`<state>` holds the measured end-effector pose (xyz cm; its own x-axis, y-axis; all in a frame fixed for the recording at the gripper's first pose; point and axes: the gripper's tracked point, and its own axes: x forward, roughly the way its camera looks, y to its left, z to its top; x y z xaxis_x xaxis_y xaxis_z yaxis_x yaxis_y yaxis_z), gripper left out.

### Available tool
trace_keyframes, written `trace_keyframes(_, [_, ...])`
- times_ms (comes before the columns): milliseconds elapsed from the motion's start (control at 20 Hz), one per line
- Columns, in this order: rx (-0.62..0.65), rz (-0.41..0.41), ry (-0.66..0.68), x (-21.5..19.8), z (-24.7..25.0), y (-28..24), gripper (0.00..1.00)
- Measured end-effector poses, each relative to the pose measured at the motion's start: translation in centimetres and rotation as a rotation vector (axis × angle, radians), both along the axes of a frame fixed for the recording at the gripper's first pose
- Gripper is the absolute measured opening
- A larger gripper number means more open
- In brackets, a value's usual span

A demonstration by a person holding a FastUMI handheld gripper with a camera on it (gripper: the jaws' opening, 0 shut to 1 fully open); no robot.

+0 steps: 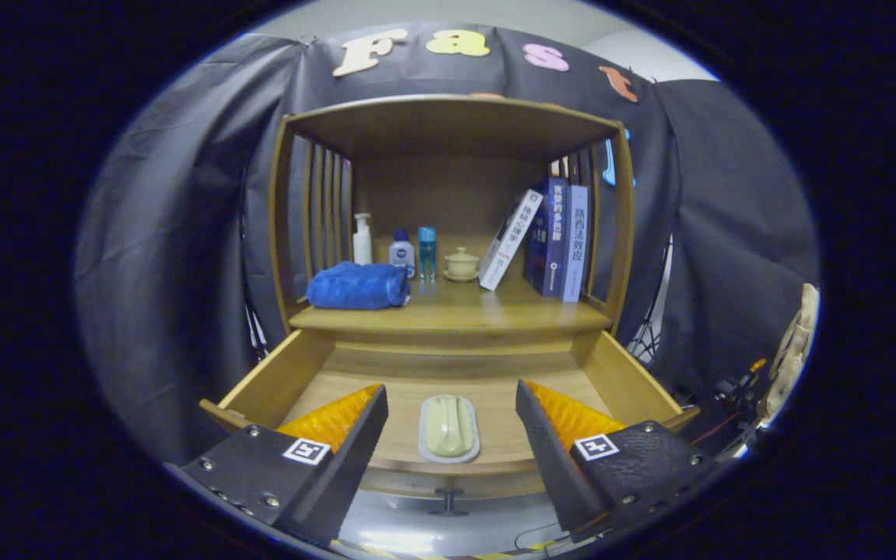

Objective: Pull open the drawer, take out the items inside it, and place them on the countertop above the cabinet.

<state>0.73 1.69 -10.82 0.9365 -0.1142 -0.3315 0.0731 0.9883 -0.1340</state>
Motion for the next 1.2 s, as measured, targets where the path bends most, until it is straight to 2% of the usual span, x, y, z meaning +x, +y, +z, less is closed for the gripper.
trace_keyframes(250, [0.013, 0.003, 0.165, 3.6, -3.5, -0.4, 0.98])
trace_keyframes(550, [0.068, -0.058, 0.377, 7.1, -8.6, -1.4, 0.99])
trace_keyframes(700, [0.047, -0.053, 0.505, 7.0, -11.4, -1.4, 0.99])
trace_keyframes(800, [0.029, -0.049, 0.537, 7.0, -12.4, -1.4, 0.97])
trace_keyframes(1050, [0.074, -0.053, 0.548, 7.3, -13.5, -1.4, 0.23])
trace_keyframes(1150, [0.061, -0.033, 0.513, 7.3, -13.4, -1.3, 0.18])
trace_keyframes(1200, [0.045, -0.033, 0.478, 7.7, -12.7, -1.7, 0.12])
